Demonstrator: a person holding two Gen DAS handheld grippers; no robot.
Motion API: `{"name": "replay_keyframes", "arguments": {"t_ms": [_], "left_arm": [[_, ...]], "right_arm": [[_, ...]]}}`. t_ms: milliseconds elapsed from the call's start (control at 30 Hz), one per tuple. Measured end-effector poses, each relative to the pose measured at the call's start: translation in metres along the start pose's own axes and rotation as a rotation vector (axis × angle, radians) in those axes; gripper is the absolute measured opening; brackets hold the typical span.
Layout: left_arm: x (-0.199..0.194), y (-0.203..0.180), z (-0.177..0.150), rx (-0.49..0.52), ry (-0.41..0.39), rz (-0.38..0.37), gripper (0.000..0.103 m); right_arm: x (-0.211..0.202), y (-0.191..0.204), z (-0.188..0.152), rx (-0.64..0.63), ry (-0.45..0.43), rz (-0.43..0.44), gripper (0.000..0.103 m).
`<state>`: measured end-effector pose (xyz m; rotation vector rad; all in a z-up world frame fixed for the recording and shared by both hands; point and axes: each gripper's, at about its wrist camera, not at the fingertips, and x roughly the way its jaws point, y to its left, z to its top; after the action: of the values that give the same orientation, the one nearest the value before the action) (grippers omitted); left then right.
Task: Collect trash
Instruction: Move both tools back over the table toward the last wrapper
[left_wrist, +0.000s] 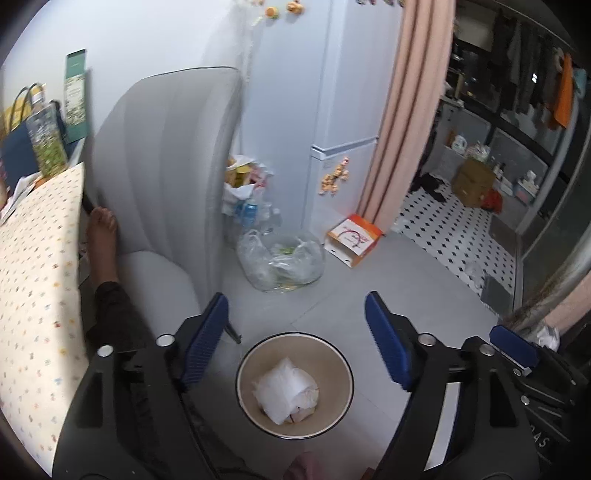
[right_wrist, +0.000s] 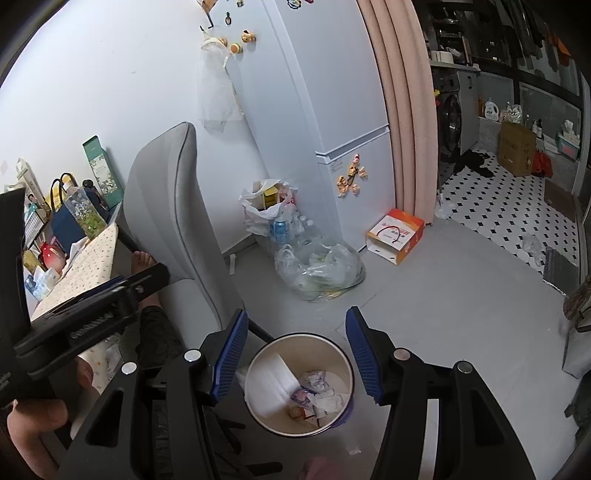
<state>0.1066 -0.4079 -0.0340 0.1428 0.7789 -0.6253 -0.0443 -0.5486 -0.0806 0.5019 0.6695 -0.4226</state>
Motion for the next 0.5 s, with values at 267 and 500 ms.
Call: {"name": "replay_keyframes", "arguments": {"t_ms": [267,500], "left_arm": [[-0.034,0.046,-0.003,-0.066,-0.034,0.095,0.094],[-0.073,0.103,-0.011,-0.162,-0.085,0.183,0.095]], "right_arm": [[-0.005,0.028,-0.004,-0.048,-0.019,0.034,0.08],[-0.016,0.072,-0.003,-0.11,-0.047,0.083,0.09]]}}
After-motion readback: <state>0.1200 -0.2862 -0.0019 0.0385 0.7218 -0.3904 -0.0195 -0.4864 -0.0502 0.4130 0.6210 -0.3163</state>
